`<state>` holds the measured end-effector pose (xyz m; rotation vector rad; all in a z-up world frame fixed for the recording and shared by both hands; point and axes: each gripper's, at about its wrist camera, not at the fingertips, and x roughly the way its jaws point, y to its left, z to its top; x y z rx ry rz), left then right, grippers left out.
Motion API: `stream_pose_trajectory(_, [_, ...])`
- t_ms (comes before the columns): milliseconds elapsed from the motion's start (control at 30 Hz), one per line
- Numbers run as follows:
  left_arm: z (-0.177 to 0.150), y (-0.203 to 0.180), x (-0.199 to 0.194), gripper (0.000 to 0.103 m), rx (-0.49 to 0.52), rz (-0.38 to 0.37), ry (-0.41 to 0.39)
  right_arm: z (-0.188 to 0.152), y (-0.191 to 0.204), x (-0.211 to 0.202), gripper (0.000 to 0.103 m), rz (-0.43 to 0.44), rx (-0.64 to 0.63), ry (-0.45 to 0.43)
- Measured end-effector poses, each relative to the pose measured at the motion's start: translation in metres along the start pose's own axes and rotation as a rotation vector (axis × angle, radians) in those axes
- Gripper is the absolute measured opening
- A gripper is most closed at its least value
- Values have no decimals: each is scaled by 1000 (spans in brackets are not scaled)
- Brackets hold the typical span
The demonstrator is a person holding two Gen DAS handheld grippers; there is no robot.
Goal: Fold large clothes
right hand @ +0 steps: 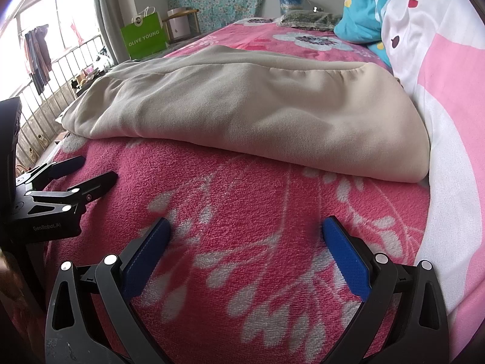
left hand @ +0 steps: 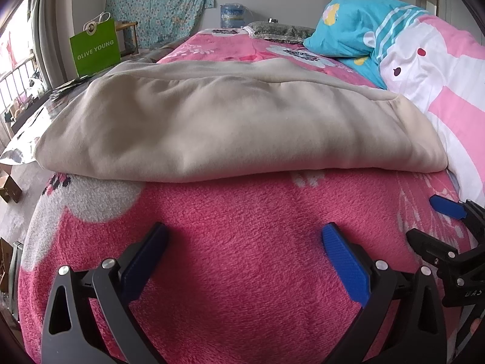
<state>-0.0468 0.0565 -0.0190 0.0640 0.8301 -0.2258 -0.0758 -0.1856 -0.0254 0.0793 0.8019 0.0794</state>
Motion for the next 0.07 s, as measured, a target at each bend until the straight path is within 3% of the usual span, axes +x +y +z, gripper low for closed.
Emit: stream_pose_trajectory(67, [0,1,1,99,4,5,3,0,0,0,96,0,0,1])
